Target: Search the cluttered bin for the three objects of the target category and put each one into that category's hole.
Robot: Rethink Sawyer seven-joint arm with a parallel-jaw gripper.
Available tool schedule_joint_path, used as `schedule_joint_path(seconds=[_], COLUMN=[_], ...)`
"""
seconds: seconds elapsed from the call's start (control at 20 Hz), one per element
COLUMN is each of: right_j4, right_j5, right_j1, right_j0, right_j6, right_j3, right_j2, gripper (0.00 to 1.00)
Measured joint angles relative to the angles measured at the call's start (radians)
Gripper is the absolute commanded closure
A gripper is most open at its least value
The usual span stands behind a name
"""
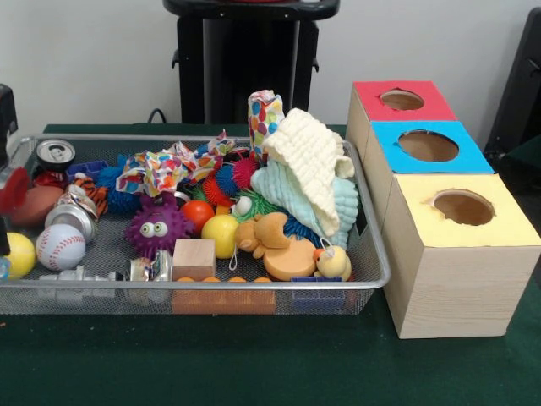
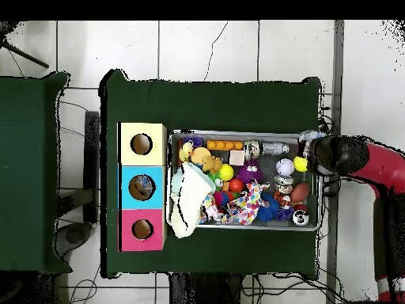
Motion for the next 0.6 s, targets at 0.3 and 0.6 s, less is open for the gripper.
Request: schedule_joint_path(seconds=[0.3,0.6], right_j4=[0.008,0.027], right_j5=[-0.001,-0.006], right_j1=[-0.124,-0.204], right_j0=[-0.006,-0.007], right_j6=[0.0,0.0], right_j3=[0.078,0.125], right_j2=[0.0,0.0], gripper=[1.0,1.0])
